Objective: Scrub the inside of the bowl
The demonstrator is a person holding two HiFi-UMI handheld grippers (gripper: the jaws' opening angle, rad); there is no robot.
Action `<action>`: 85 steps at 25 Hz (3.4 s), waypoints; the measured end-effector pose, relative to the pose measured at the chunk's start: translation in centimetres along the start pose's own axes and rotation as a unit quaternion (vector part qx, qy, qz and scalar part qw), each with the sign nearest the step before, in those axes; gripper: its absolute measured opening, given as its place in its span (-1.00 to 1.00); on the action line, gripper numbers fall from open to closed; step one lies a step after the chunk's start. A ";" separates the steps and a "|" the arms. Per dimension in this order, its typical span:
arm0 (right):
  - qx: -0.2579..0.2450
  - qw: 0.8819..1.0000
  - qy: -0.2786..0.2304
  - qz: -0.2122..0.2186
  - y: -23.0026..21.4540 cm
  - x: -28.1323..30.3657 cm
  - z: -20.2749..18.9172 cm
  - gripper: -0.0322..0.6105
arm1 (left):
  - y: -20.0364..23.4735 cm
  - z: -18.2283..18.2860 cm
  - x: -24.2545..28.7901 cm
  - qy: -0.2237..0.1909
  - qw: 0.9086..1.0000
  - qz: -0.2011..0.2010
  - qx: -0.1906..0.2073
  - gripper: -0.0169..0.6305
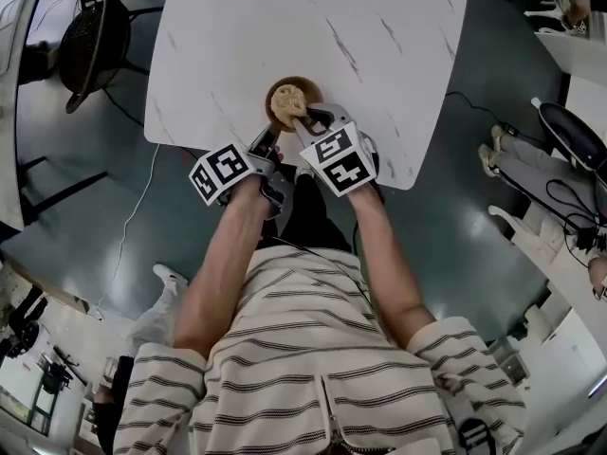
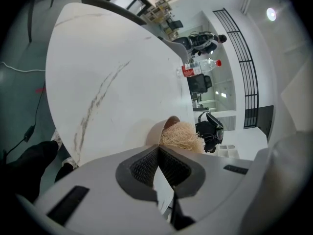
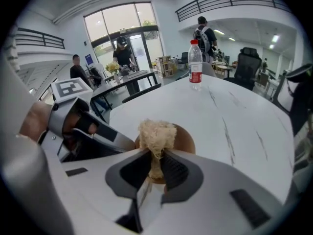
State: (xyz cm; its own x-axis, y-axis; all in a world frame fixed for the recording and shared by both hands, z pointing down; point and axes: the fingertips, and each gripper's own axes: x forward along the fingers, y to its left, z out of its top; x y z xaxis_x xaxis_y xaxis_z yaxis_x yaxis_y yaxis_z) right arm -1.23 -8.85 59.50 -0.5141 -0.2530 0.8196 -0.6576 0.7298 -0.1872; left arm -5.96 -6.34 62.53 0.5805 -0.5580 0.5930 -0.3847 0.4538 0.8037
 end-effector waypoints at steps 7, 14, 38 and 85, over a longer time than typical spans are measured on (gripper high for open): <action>-0.062 0.998 0.006 0.009 -0.9 -0.8 -0.4 -0.68 | -0.1 0.0 -0.1 -0.004 1.000 -0.003 -0.006 -0.93; -0.059 0.998 -0.010 -0.021 -1.9 -1.0 -0.3 -0.68 | 0.0 0.0 -0.1 -0.005 1.000 -0.003 -0.006 -0.93; -0.035 0.997 -0.049 -0.051 -2.3 0.7 2.1 -0.68 | 0.0 0.0 -0.1 -0.002 1.000 0.003 0.007 -0.93; -0.075 0.995 -0.031 -0.065 -2.3 -0.9 -0.3 -0.68 | -0.3 -0.2 0.0 -0.014 0.999 -0.015 -0.028 -0.93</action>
State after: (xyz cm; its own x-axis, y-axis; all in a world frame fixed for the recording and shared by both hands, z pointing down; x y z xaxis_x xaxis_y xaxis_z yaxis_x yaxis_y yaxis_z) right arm 0.88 -10.10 59.28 -0.4667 -0.3864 0.7956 -0.6333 0.7739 0.0044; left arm -5.74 -6.36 62.33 0.5705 -0.5915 0.5698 -0.3255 0.4741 0.8181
